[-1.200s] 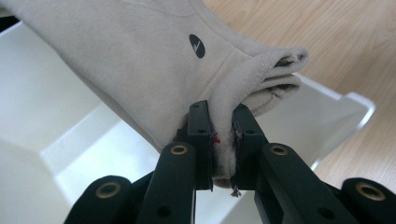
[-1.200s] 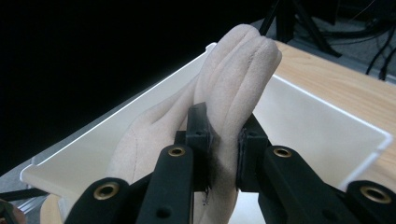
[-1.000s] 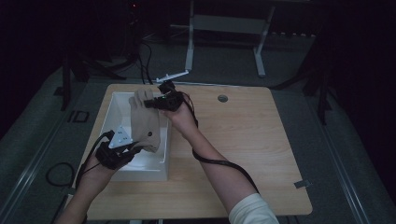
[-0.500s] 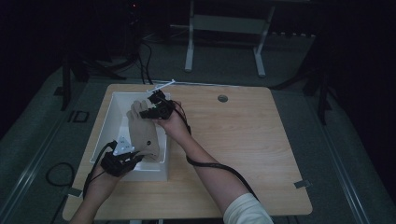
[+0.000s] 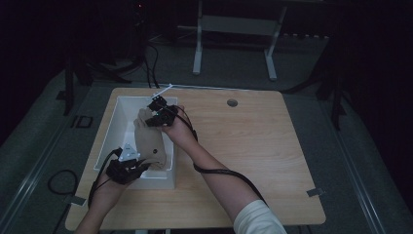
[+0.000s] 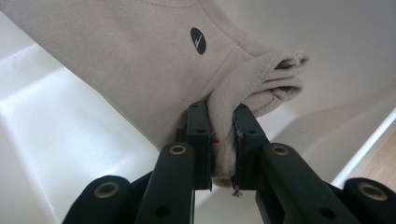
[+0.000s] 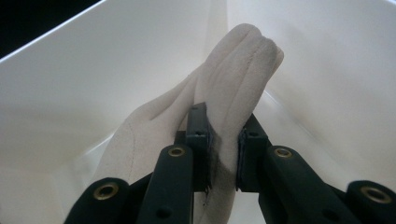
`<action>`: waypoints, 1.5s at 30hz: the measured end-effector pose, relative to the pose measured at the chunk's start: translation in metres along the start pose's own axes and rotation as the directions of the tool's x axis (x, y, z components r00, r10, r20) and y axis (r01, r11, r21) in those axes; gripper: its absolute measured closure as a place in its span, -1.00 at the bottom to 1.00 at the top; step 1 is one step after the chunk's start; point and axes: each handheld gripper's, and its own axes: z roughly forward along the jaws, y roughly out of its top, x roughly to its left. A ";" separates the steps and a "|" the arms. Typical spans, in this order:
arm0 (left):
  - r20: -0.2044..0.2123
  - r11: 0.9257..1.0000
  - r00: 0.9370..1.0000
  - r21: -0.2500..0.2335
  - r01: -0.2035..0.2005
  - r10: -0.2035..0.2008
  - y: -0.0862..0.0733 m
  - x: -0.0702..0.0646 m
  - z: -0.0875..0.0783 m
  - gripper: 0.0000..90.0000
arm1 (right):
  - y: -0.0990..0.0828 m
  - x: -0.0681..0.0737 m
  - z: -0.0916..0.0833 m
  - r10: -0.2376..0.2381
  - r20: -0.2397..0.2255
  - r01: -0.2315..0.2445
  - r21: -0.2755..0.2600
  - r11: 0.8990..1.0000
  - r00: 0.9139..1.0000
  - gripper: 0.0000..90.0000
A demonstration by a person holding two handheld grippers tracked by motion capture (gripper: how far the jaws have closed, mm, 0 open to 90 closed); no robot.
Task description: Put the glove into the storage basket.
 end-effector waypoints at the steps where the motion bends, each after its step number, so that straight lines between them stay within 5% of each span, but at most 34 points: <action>1: 0.005 1.000 1.000 0.006 0.002 -0.003 0.001 0.000 0.001 0.79 | 0.000 0.000 0.000 -0.003 0.003 0.003 0.004 1.000 1.000 0.76; 4: 0.022 0.999 0.999 0.033 0.034 -0.035 0.002 0.002 0.005 0.70 | 0.002 0.001 0.002 -0.005 0.012 0.004 0.026 1.000 1.000 0.62; 5: 0.022 0.998 0.999 0.043 0.039 -0.040 0.002 0.002 0.006 0.42 | 0.003 0.001 0.002 -0.006 0.023 0.005 0.031 1.000 1.000 0.42; 6: 0.020 0.998 0.999 0.040 0.042 -0.043 0.002 0.002 0.006 0.42 | 0.003 0.001 0.002 -0.006 0.023 0.005 0.031 1.000 1.000 0.42; 8: 0.024 0.998 0.998 0.036 0.054 -0.055 0.003 0.003 0.007 0.10 | 0.003 0.000 0.001 -0.003 0.024 0.003 0.019 1.000 1.000 0.29; 22: -0.005 0.992 0.993 -0.051 0.119 -0.119 0.010 0.000 -0.004 -0.30 | 0.001 -0.004 -0.024 0.000 0.012 0.001 -0.057 0.998 1.000 -0.15; 25: 0.011 0.986 0.990 -0.094 0.140 -0.140 0.017 -0.002 -0.011 -0.68 | -0.002 -0.003 -0.043 -0.009 -0.037 0.005 -0.110 0.994 0.999 -0.43; 33: 0.018 0.977 0.989 -0.157 0.148 -0.147 0.033 -0.009 -0.023 -0.69 | -0.016 -0.007 -0.071 -0.042 -0.081 0.031 -0.136 0.990 0.996 -0.66; 45: 0.063 0.969 0.996 -0.235 0.073 -0.060 0.072 -0.045 -0.035 -0.69 | -0.059 -0.022 -0.118 -0.062 -0.056 0.051 -0.184 0.982 0.996 -0.66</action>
